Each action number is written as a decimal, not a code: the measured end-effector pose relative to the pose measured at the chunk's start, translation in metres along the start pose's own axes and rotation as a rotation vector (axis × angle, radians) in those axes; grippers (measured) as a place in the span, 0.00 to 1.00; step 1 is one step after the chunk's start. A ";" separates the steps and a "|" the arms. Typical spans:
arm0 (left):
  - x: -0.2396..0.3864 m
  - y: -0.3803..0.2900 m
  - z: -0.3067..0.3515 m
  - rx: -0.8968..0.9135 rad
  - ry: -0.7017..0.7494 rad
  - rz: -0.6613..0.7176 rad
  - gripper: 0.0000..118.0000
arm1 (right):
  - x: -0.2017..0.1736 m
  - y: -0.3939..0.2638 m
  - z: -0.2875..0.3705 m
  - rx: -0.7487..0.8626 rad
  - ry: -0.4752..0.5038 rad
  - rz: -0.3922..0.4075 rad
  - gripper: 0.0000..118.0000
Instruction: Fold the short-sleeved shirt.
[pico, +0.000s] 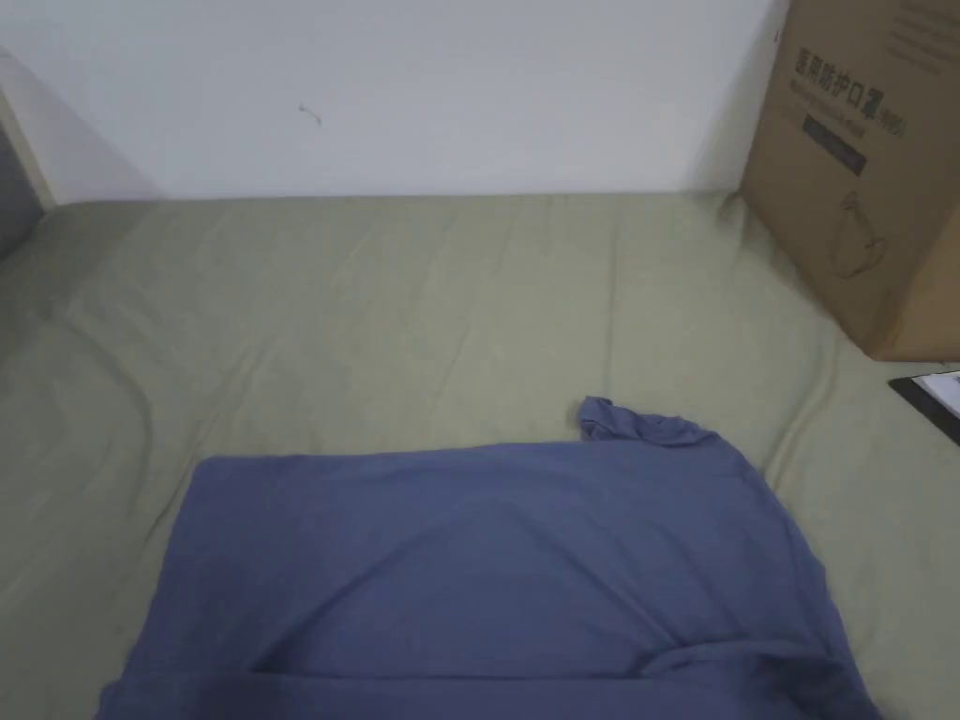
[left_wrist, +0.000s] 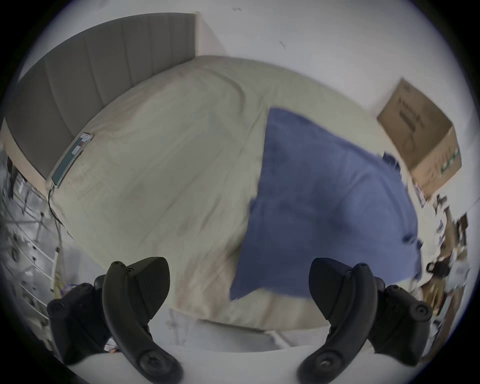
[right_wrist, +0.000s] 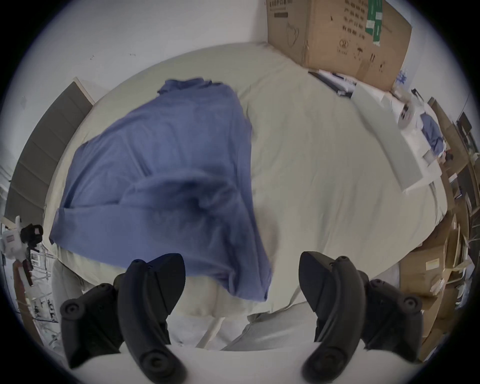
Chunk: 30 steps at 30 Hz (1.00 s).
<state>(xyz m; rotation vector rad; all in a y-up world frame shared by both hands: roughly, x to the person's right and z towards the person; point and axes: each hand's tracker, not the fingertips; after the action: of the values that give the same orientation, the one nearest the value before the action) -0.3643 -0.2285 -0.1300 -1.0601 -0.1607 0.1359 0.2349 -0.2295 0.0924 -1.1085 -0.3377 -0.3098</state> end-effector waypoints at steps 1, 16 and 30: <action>0.003 0.007 0.003 0.015 -0.024 0.011 0.89 | 0.000 0.008 0.004 0.020 -0.005 0.004 0.70; 0.098 0.089 -0.062 0.077 -0.048 -0.075 0.00 | -0.021 0.191 -0.067 0.147 0.138 0.008 0.00; 0.104 0.107 -0.112 -0.024 0.008 -0.112 0.00 | -0.019 0.317 -0.221 -0.080 0.002 0.031 0.42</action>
<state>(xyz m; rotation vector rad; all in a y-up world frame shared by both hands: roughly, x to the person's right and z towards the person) -0.2440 -0.2534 -0.2700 -1.0729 -0.2140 0.0290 0.3704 -0.2979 -0.2631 -1.1914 -0.3084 -0.2986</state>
